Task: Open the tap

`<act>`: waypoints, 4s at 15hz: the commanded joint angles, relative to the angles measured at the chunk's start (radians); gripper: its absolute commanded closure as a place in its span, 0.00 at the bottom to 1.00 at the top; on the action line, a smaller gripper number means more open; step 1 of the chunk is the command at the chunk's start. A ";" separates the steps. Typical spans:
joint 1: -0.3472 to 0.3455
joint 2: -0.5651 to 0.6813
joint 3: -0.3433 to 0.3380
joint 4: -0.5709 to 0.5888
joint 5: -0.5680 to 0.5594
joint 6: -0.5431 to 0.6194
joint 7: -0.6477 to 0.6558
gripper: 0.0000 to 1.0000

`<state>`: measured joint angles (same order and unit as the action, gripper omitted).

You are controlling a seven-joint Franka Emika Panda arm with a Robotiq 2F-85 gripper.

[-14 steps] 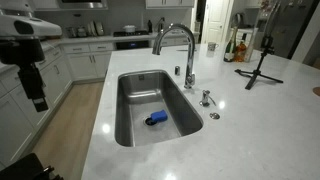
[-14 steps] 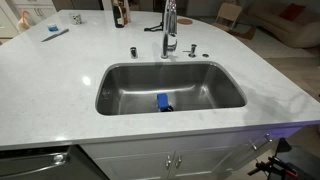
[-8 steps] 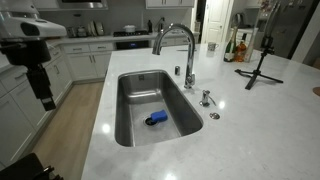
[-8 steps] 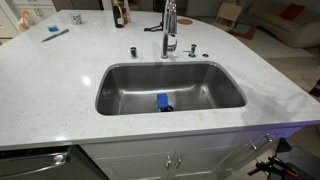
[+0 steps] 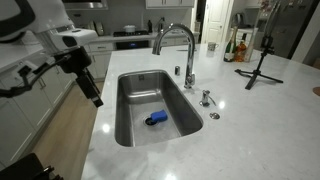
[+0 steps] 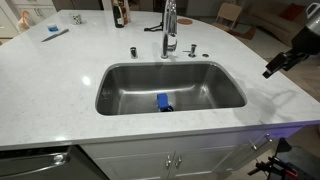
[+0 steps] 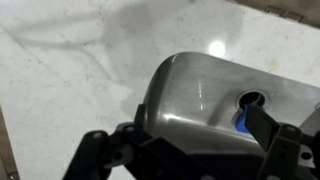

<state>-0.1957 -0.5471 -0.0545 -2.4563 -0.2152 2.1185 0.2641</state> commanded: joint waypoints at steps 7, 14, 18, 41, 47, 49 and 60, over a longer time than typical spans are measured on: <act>-0.104 0.240 0.041 0.062 -0.170 0.430 0.203 0.00; -0.127 0.409 -0.021 0.209 -0.218 0.628 0.149 0.00; -0.051 0.529 -0.090 0.333 0.004 0.645 -0.150 0.00; -0.004 0.802 -0.080 0.764 0.237 0.429 -0.534 0.00; -0.044 0.988 -0.062 0.986 0.234 0.390 -0.574 0.00; -0.067 1.043 -0.038 1.073 0.248 0.352 -0.616 0.00; -0.152 1.284 0.117 1.483 0.351 0.039 -0.805 0.00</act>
<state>-0.3140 0.6684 0.0128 -1.0977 0.0848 2.2754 -0.4535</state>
